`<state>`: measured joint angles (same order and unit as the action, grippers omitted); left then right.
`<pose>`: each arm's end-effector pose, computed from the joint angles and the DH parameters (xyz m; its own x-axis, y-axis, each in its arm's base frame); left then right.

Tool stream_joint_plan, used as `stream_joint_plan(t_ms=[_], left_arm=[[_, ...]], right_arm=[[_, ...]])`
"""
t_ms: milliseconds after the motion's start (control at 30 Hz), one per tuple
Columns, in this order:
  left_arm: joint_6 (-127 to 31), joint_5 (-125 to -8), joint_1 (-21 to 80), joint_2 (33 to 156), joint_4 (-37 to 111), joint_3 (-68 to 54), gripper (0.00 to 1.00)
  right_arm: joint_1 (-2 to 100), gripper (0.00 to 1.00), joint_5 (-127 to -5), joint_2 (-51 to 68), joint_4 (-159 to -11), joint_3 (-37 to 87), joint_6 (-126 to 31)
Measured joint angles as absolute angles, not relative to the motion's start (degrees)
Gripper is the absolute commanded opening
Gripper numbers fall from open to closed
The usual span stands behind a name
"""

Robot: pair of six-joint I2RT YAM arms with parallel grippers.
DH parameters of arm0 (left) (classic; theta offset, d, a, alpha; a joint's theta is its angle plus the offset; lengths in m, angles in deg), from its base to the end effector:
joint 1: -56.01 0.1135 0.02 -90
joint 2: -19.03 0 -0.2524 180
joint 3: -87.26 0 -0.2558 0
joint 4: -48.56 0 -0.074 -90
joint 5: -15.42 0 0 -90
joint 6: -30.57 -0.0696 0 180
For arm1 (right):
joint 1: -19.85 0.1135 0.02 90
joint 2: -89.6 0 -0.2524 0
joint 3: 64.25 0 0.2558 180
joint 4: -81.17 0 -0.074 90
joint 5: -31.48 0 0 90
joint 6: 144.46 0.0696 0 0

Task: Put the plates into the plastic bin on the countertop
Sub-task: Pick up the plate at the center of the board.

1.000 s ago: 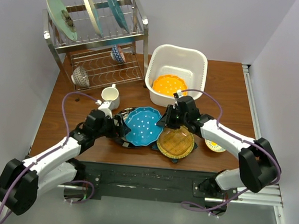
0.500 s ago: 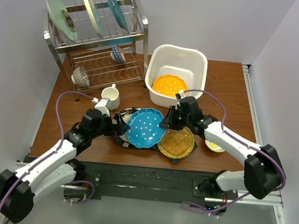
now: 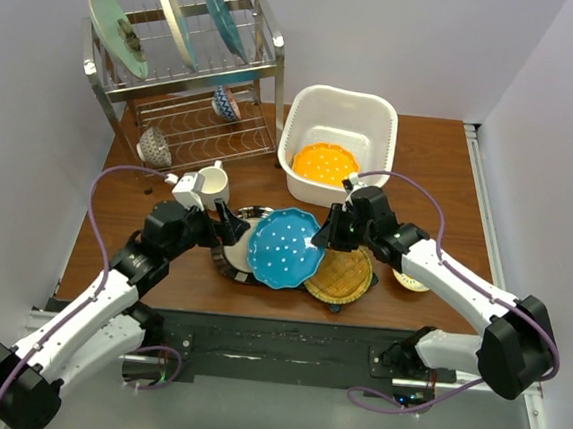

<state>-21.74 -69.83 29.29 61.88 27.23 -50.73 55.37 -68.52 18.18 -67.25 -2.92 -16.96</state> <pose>0.1970 -0.1056 0.2273 -0.5826 -0.3889 -0.7137 0.2027 0.7808 -0.5909 0.2354 0.1829 0.2132 -0.8419 0.1356 -0.5223 -0.2083 0.8113 0.5463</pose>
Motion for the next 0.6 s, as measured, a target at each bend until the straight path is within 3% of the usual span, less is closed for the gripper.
stream_joint_plan(t_ms=[600], left_arm=[[-21.0, -68.3, 29.3, 63.9, 28.0, -53.3, 1.00]], right_arm=[[55.5, 0.00, -68.1, 22.6, -64.2, -3.4, -17.6]])
